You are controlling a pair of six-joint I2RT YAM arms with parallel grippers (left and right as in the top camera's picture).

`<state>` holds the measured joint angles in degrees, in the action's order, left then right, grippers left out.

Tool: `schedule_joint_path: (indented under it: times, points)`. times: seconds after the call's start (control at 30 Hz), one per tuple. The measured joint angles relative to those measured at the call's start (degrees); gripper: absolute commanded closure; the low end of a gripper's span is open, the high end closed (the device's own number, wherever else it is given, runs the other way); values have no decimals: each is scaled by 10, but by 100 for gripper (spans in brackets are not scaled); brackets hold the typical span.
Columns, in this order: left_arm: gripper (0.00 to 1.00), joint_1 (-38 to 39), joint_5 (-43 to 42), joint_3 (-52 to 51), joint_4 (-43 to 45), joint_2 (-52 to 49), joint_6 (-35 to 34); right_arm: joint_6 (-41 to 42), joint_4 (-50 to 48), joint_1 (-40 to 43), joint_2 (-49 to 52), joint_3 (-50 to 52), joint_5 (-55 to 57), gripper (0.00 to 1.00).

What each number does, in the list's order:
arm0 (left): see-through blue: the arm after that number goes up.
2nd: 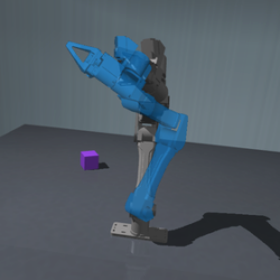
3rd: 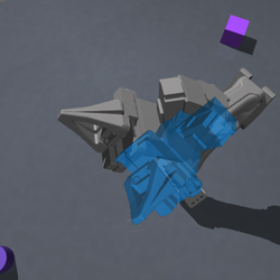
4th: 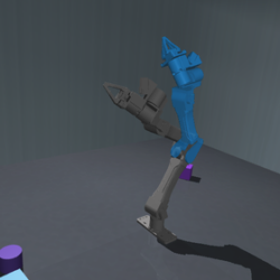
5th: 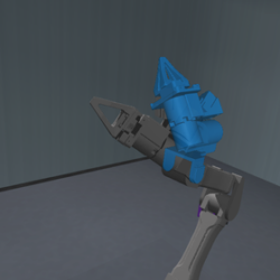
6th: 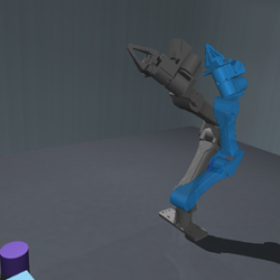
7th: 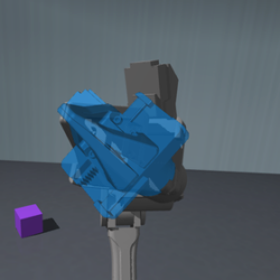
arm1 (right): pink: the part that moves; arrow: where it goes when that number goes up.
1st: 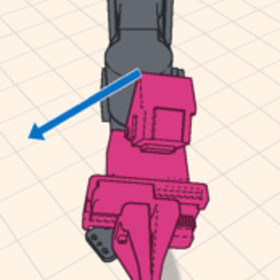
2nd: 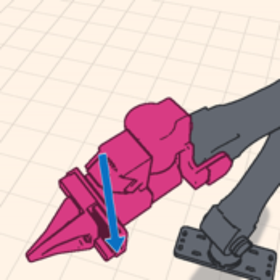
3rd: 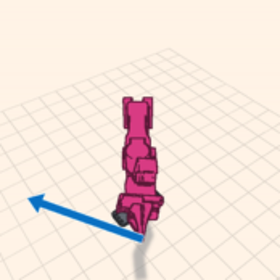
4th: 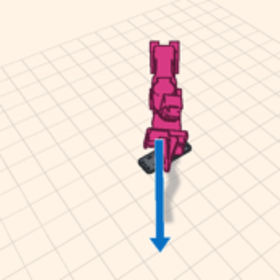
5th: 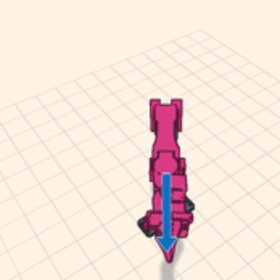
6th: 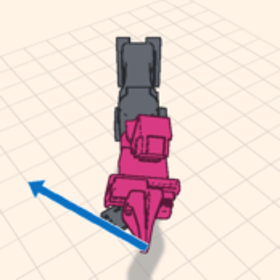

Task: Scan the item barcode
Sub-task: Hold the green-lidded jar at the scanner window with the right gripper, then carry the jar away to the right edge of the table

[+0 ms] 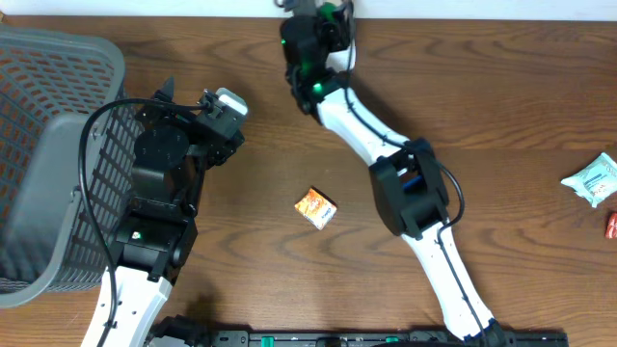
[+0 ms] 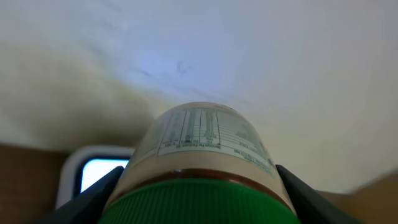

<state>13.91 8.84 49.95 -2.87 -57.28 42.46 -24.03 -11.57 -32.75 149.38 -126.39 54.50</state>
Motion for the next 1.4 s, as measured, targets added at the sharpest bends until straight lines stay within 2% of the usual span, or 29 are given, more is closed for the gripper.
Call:
schedule_joint_path:
  times: [0.3,0.53,0.67,0.87,1.07,1.2,1.4]
  points:
    - [2,0,-30,0,5,0,0,-139,2,-27,-24,0,240,61]
    - [2,0,-57,0,11,1,0,-182,18,8,-91,0,302,60]
    - [2,0,-60,0,12,5,0,-174,79,64,-125,-3,321,60]
    - [2,0,-60,0,12,8,0,-53,313,188,-132,0,331,55]
    - [2,0,-60,0,3,4,0,138,581,296,-132,7,231,51]
    - [2,0,-60,0,3,-11,0,269,692,362,-132,7,81,52]
    - [2,0,-61,0,3,-51,0,393,751,476,-132,8,-187,53]
